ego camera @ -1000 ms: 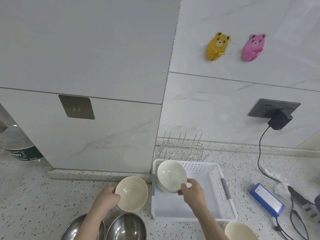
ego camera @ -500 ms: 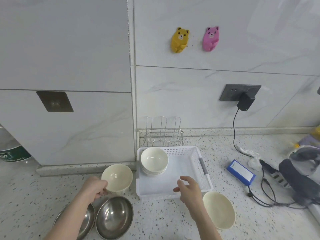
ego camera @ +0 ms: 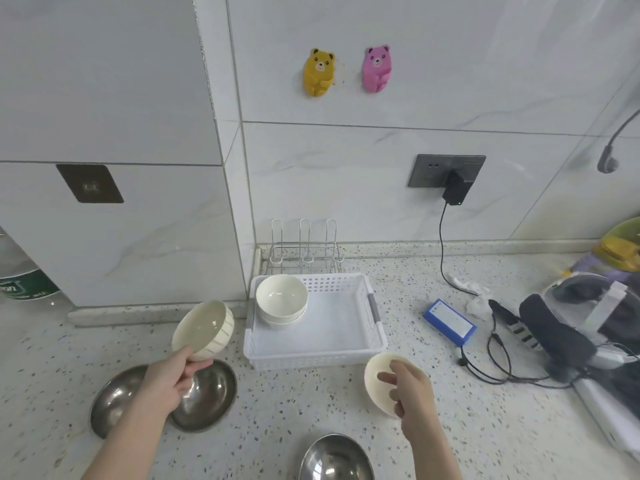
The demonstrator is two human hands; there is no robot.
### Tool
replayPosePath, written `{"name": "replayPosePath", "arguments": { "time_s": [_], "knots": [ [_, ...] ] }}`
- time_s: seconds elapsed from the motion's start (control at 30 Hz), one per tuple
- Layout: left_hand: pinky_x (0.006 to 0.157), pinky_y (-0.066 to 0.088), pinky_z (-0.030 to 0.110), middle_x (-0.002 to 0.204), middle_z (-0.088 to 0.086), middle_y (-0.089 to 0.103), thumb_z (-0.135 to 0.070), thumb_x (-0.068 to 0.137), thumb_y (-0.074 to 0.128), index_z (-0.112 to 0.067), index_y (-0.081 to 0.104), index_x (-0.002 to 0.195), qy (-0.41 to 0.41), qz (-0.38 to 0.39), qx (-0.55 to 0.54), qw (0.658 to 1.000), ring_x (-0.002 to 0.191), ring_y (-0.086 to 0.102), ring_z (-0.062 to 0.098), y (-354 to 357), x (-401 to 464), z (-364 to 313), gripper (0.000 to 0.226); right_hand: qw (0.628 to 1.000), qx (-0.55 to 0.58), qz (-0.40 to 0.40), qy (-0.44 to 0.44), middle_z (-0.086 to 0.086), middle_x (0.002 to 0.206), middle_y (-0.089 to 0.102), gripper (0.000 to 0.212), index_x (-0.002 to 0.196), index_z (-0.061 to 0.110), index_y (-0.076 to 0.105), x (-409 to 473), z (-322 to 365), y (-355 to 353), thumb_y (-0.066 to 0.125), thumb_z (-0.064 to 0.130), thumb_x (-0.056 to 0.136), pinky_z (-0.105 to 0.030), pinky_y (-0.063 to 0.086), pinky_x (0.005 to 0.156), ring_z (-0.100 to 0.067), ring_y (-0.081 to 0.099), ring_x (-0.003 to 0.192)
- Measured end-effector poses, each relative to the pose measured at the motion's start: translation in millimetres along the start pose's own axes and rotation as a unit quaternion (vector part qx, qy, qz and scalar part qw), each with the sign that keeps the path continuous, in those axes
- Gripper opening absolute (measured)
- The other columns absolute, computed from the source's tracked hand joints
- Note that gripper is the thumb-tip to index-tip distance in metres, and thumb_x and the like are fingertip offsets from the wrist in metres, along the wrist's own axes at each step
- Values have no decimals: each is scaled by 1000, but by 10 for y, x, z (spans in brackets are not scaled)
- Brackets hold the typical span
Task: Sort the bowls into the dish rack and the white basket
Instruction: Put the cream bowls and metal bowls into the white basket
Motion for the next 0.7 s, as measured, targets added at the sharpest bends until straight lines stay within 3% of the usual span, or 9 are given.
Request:
{"name": "replayPosePath", "arguments": {
  "time_s": [0.1,0.17,0.23,0.3,0.4,0.57,0.7],
  "knots": [
    [25,19,11,96,27,69,-8,99,50,5,55,96,23,0,-24,999,25,29,3,93,-210,76,14,997,-51,-59,-25,-11,89,70,40,131,13,51,92,-121,-316,53,24,93,-36,44,73,-25,54,89],
    [25,19,11,96,26,69,-8,99,49,5,56,100,36,5,-34,999,25,28,3,144,-351,142,15,990,-113,-80,-15,-14,107,68,56,140,13,40,148,-216,-491,53,36,91,-42,45,90,-30,55,105],
    [25,19,11,97,27,68,-8,99,48,4,56,103,46,10,-43,998,26,27,3,195,-491,225,15,982,-173,-69,2,-14,112,65,66,143,11,34,204,-309,-620,49,47,90,-44,45,94,-31,57,108],
    [26,20,10,97,28,68,-6,98,48,4,57,102,53,12,-52,997,26,26,3,266,-624,310,14,974,-224,-29,26,-13,96,68,66,140,7,35,239,-370,-697,40,52,93,-39,48,85,-26,61,88],
    [27,20,10,94,29,70,-6,97,50,5,59,99,63,10,-45,997,27,24,2,385,-791,412,14,967,-245,24,59,-14,82,69,61,137,3,36,283,-425,-722,34,49,97,-29,41,59,-18,49,55],
    [27,20,11,95,28,72,-8,96,52,4,62,97,75,18,-33,996,28,22,3,606,-978,490,16,983,-155,72,67,-11,94,69,55,148,11,28,327,-465,-706,40,35,100,-24,32,43,-15,46,52],
    [27,21,13,91,24,75,-9,96,53,4,63,98,88,13,-24,996,29,23,3,773,-1091,531,16,985,-141,89,38,-6,93,69,56,147,17,30,318,-489,-671,42,44,99,-23,34,44,-16,50,57]
  ]
}}
Point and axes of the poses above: each hand's wrist, its own x-axis towards the middle knuckle, its own y-axis out of the palm, z = x × y, the point moved 1 cm from there along x, towards the middle knuckle
